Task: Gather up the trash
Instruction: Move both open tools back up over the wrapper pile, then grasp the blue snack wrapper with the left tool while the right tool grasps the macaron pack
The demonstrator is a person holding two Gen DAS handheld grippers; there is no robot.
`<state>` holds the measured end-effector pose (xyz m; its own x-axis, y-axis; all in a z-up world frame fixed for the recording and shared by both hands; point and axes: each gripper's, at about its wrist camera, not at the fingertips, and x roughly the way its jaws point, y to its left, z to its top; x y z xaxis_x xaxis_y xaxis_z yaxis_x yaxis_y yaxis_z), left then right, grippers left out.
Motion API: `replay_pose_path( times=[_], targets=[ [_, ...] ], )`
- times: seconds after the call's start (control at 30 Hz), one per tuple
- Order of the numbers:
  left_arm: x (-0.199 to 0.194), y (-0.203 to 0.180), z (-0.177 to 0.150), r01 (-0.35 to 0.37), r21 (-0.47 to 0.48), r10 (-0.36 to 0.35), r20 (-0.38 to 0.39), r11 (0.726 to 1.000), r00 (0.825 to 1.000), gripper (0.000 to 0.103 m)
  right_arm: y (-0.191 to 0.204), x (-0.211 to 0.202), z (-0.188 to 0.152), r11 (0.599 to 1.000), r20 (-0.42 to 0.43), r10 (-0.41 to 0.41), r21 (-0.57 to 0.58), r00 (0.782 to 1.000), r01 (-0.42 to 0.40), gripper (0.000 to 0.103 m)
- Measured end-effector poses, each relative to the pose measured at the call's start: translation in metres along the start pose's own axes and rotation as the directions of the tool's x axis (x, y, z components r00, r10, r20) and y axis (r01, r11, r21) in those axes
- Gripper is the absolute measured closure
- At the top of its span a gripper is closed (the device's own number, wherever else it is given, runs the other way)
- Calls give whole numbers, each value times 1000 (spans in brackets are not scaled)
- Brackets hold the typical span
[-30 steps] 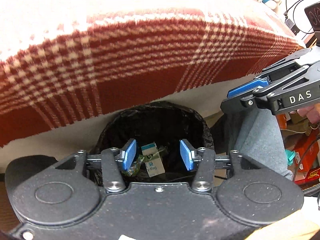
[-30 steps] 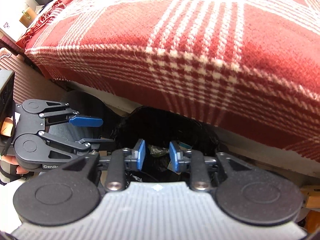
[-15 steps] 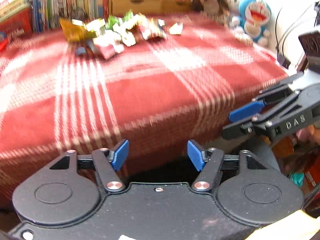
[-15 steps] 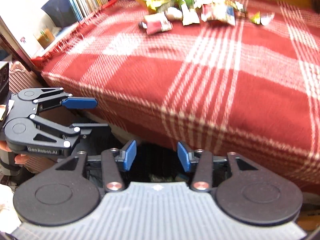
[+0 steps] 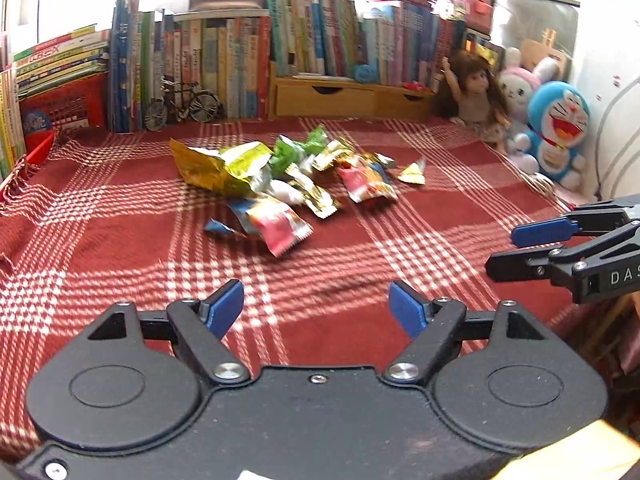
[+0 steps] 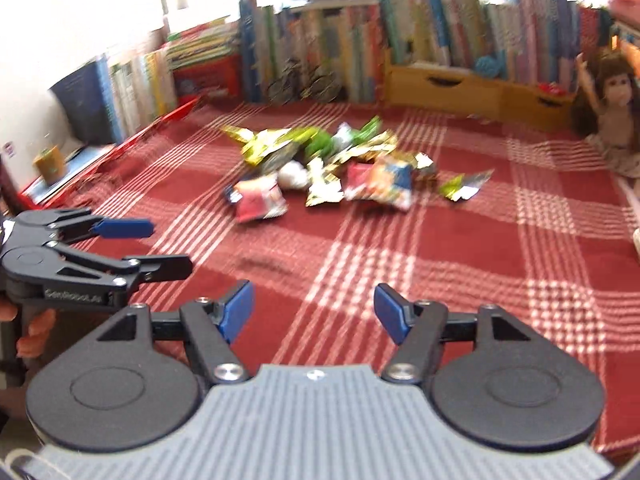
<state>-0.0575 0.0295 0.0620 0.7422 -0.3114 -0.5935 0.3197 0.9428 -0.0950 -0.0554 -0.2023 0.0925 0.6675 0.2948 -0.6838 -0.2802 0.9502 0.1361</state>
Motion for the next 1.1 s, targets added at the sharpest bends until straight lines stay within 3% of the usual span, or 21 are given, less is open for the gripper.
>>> replay_pose_path(
  times=[0.13,0.37,0.8,1.1],
  targets=[
    [27,18,14,-24,-85,22,-19,996,1000,31,-14,21,14,998,36,-56,43,998,54,25],
    [77,38,32,-30,-233,22,-40,972,999,39,-39,63,40,992,54,-66,113,996,60,24],
    [138,40,45,-95,-273,78,-73,957,994,46,-56,146,72,993,-8,-67,96,998,68,17],
    [151,49,47,-48,-346,37,-39,937,999,47,-62,180,78,993,-62,-67,96,996,72,14]
  ],
)
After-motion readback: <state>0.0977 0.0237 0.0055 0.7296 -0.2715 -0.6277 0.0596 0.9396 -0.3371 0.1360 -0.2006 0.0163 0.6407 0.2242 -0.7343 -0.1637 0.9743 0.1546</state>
